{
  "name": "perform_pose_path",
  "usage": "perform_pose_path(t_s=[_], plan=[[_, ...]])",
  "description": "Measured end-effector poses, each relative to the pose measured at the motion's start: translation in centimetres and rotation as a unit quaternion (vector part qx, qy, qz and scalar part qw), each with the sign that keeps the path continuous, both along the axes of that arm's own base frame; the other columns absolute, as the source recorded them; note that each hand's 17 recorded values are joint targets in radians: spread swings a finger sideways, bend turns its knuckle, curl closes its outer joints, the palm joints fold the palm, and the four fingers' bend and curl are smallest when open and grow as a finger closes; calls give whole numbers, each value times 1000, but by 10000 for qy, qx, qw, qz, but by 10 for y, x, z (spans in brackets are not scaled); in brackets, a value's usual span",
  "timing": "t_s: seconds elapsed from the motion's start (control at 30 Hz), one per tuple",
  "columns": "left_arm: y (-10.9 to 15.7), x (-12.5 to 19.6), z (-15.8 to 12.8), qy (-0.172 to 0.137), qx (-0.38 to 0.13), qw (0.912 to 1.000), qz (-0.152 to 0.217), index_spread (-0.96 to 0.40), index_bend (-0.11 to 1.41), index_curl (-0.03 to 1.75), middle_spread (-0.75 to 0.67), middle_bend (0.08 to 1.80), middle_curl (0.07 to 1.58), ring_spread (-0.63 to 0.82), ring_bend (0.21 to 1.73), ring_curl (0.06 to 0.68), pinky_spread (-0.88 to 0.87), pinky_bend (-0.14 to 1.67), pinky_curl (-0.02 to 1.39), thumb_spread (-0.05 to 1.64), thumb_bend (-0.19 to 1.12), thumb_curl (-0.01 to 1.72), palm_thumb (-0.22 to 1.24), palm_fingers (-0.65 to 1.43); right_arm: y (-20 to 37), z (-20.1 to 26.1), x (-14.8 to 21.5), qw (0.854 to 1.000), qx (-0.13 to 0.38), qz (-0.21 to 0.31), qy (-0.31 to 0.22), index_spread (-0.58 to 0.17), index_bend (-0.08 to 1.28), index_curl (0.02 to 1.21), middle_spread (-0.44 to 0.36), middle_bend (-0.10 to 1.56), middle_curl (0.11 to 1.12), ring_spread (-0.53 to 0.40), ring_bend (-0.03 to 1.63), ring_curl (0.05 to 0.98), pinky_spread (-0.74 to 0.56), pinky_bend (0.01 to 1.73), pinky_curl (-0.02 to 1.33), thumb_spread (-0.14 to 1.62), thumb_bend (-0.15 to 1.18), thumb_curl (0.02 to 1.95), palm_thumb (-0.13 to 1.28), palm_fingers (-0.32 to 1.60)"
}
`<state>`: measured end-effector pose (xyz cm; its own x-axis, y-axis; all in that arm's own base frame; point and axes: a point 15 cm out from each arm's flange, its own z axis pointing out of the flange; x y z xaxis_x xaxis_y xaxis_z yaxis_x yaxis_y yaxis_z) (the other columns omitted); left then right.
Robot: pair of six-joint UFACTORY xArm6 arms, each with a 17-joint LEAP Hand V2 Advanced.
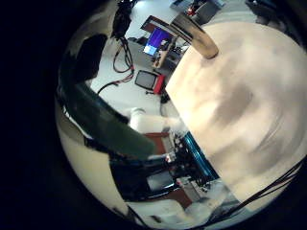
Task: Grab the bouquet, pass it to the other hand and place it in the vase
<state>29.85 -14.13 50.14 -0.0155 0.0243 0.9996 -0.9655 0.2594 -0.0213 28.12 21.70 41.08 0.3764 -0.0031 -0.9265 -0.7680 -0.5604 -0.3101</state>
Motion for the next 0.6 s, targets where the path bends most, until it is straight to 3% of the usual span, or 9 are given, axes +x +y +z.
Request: perform_pose_path(t_s=[0.07, 0.17, 0.23, 0.33, 0.43, 0.5, 0.6], plan=[[-1, -4, 6, 189, -171, 9994, -224, 98, 96, 214, -288, 892, 621, -251, 926, 243, -168, 543, 368, 851, 0, 370, 596, 726, -1, -1, 2, 10000, -22, -40, -24, -275, 1024, 1025, -121, 1307, 789, -188, 1438, 657, -256, 1036, 1143, 193, -18, 946, 1209, 1107], [-3, -6, 13, 397, -351, 9976, -453, 46, 111, 155, -362, 942, 688, -408, 1041, 297, -451, 779, 420, 863, -5, 382, 697, 780, 0, -3, 2, 10000, -36, -36, 0, -275, 1024, 1025, -122, 1305, 791, -188, 1437, 658, -259, 1033, 1149, 191, -18, 947, 1209, 1108], [-3, -6, 16, 436, -395, 9972, -462, -32, 113, 48, -433, 906, 742, -480, 1243, 388, -661, 1074, 490, 845, 18, 422, 865, 975, 0, -4, 6, 9999, -73, -110, -40, -275, 1023, 1026, -122, 1304, 792, -188, 1436, 659, -260, 1031, 1151, 191, -18, 947, 1209, 1108], [-3, -5, 19, 461, -498, 9967, -451, -95, 155, -25, -478, 883, 809, -487, 1305, 439, -693, 1168, 519, 732, 5, 483, 970, 1002, 1, -5, 14, 9994, -145, -278, -114, -275, 1022, 1026, -122, 1302, 794, -188, 1434, 660, -262, 1031, 1156, 196, -16, 948, 1215, 1111], [-2, -3, 25, 469, -662, 9959, -412, -201, 230, -24, -534, 879, 911, -474, 1329, 479, -663, 1174, 534, 432, 12, 602, 1128, 1036, 1, -5, 16, 9992, -164, -328, -126, -277, 1016, 1028, -121, 1304, 792, -186, 1420, 656, -267, 1056, 1152, 291, -29, 943, 1169, 1132], [-1, 0, 30, 416, -774, 9955, -346, -239, 259, -23, -552, 879, 947, -472, 1329, 490, -653, 1169, 536, 357, 6, 633, 1158, 1041, 1, -3, 17, 9992, -130, -375, -109, -277, 1000, 1025, -120, 1303, 784, -190, 1405, 653, -268, 1081, 1139, 462, -37, 926, 1102, 1134], [6, 2, 35, 261, -802, 9962, -208, -364, 373, -22, -596, 887, 1042, -466, 1343, 523, -622, 1167, 561, 204, -3, 710, 1229, 1049, -8, -3, 25, 9983, -117, -557, -95, -290, 840, 983, -137, 1227, 755, -208, 1353, 635, -285, 1116, 1087, 668, -52, 826, 959, 1037]])
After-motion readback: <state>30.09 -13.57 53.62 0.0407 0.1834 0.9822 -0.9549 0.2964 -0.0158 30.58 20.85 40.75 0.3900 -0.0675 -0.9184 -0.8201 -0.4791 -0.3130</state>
